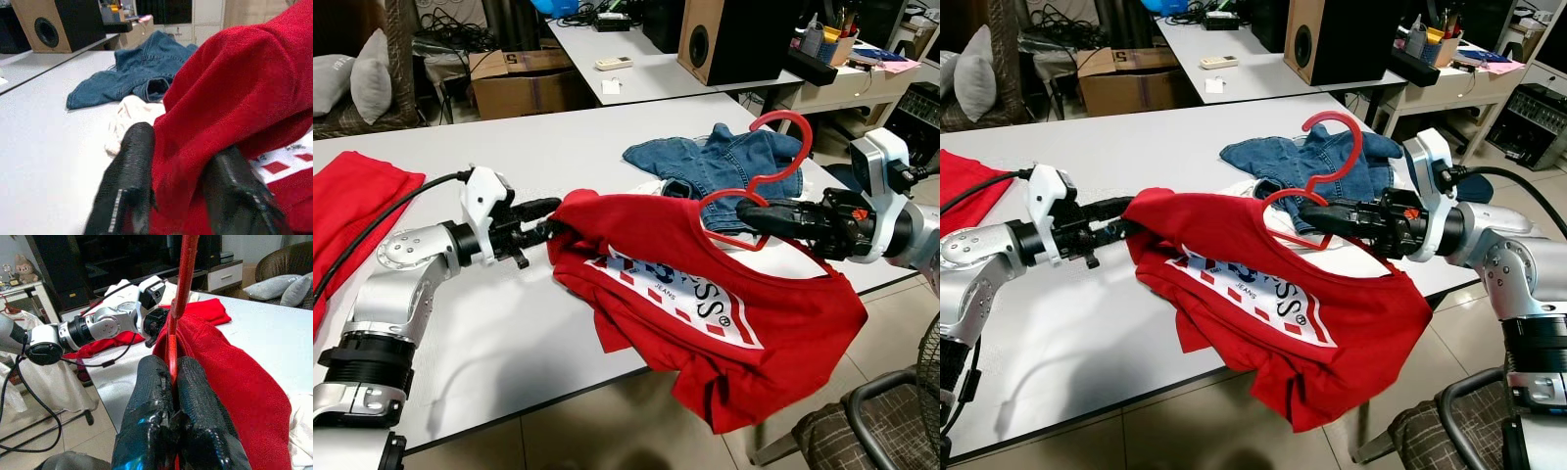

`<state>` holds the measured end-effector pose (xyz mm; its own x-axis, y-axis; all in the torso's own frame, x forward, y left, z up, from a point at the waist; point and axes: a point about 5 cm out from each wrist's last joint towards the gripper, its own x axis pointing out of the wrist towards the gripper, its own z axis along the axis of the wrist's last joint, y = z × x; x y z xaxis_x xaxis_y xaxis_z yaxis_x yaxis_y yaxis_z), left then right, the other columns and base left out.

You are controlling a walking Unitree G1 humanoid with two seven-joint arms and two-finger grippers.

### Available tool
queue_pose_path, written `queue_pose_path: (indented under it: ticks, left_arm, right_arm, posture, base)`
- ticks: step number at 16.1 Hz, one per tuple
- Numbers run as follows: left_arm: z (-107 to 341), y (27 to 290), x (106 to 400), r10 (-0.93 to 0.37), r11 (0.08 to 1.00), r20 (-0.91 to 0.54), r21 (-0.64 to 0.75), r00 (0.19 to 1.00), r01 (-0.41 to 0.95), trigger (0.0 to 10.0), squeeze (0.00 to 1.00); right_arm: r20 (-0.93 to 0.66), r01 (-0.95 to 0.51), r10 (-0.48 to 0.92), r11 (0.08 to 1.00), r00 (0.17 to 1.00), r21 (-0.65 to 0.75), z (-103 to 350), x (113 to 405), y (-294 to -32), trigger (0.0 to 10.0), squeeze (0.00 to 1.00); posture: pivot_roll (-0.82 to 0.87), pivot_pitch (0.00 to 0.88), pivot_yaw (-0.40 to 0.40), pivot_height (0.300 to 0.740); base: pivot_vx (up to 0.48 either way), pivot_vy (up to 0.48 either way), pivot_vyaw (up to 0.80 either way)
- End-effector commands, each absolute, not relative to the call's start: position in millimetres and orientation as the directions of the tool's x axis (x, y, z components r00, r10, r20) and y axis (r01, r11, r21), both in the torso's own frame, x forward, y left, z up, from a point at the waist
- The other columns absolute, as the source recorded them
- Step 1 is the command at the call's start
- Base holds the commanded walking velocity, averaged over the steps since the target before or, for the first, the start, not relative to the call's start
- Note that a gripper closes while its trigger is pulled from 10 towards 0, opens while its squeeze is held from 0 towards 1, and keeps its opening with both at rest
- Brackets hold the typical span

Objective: Hang hanger

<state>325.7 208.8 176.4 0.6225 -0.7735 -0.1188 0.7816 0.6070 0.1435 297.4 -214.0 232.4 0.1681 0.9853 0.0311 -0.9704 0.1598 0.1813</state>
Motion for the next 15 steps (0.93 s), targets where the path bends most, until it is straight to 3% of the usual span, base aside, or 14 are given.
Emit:
queue_pose_path:
  ticks: [1,10,15]
  left_arm:
    - [179.7,208.0,326.5,-0.781,0.604,-0.095,0.139,0.617,0.785,0.0,0.0]
    - [170.8,208.4,324.7,-0.781,0.605,-0.103,0.118,0.615,0.788,0.0,0.0]
    - [169.8,217.7,328.9,-0.728,0.663,-0.114,0.134,0.676,0.736,0.0,0.0]
  right_arm:
    - [0.054,-0.975,0.983,0.167,0.176,0.145,239.4,297.2,-217.2,10.0,0.0]
    - [0.067,-0.976,0.981,0.172,0.182,0.136,240.9,297.7,-216.4,10.0,0.0]
    - [0.07,-0.975,0.98,0.178,0.189,0.136,241.1,298.9,-216.0,10.0,0.0]
  posture:
    - [0.02,0.0,-0.001,0.74]
    - [0.02,0.0,0.003,0.74]
    - [0.03,0.0,0.003,0.74]
  base:
    - [0.0,0.0,0.0]
    - [0.0,0.0,0.0]
    - [0.0,0.0,0.0]
